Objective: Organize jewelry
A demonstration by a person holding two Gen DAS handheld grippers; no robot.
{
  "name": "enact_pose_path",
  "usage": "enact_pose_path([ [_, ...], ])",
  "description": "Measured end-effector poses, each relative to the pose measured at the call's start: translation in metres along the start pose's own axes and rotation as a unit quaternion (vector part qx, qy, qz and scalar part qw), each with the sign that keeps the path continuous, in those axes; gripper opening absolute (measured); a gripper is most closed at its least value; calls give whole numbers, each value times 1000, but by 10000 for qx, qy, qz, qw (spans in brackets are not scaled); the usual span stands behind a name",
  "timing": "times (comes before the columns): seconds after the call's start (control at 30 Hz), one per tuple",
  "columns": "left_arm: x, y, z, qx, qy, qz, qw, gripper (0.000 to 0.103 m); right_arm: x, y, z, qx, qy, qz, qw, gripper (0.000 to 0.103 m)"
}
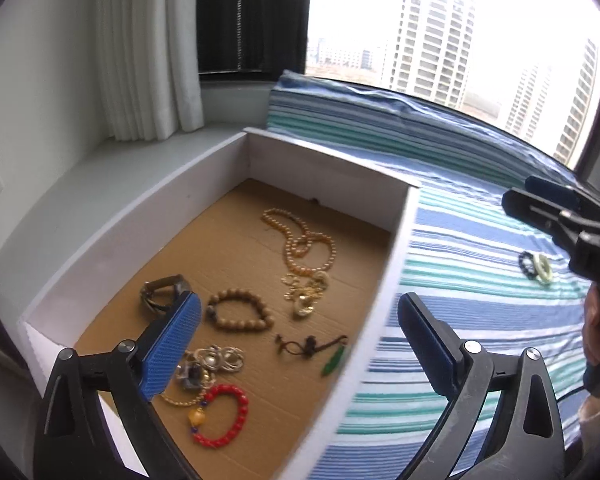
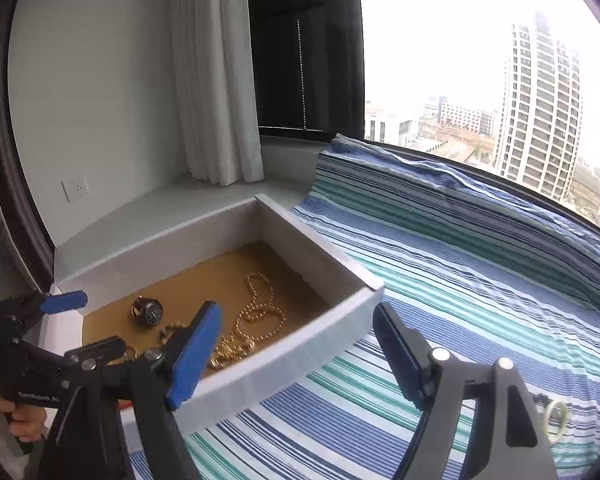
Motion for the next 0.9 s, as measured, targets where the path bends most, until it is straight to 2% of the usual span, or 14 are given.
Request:
enact_pose_path([
  [0.13,31,-43,-9,456,127,111,9988,99,49,-9,-42,541,183,-177,9982,80],
  [0.23,58,-70,-10,739,255,143,9968,99,92,-20,-69,819,357,71,9960,80],
  [0.4,100,-105,3,968,720,169,9925,99,165,-22,-97,1050,945,514,9886,80],
  [0.57,130,-125,-1,1007,838,493,9902,99,217,-21,-136,1232,1046,846,9832,80],
  [0.73,151,-129,-18,1050,799,586,9895,99,246,-18,-186,1316,442,1091,9843,80],
  [0.9,165,-129,-29,1059,821,650,9889,99,269,-9,-183,721,549,1442,9854,80],
])
Point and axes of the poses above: each gripper's, at about its wrist camera, not at the fingertips, and z roughly the way its jaws point, y to its left, x to its underside, the point moved 3 cm from there along z, roughly the way its jaws point, and after that the axes turned 13 degrees about -z, right-handed, at the moved point
